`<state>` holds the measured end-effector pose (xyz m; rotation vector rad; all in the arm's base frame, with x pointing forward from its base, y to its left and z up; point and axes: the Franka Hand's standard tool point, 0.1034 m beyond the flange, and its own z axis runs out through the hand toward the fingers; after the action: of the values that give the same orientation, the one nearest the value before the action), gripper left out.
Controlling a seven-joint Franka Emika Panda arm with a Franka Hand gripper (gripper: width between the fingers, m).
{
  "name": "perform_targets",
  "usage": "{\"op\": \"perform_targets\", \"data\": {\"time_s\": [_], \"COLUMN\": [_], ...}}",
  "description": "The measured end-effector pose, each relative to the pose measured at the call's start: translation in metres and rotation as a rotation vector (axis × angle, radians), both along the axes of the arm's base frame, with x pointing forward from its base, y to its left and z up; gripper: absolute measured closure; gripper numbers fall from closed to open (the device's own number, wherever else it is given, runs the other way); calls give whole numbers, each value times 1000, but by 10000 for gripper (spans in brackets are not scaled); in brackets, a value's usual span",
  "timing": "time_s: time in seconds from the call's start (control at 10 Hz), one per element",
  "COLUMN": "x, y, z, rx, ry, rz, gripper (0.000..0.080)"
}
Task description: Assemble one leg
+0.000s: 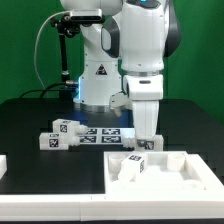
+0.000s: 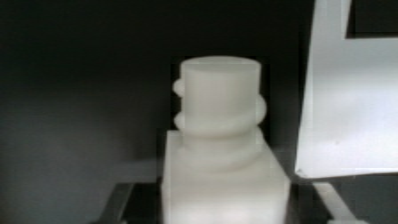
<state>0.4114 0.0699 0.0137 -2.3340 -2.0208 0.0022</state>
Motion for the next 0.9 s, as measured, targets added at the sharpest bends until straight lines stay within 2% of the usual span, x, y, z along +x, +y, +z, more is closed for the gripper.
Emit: {"op": "perform_targets", "data": {"time_s": [0.3, 0.5, 0.9], "x": [0, 8, 8], "y": [17, 17, 20], "z": [1, 4, 4], "rx": [-10, -16, -21], "ry": [24, 80, 95], "rz": [-497, -806, -1046], "gripper": [515, 514, 514]}}
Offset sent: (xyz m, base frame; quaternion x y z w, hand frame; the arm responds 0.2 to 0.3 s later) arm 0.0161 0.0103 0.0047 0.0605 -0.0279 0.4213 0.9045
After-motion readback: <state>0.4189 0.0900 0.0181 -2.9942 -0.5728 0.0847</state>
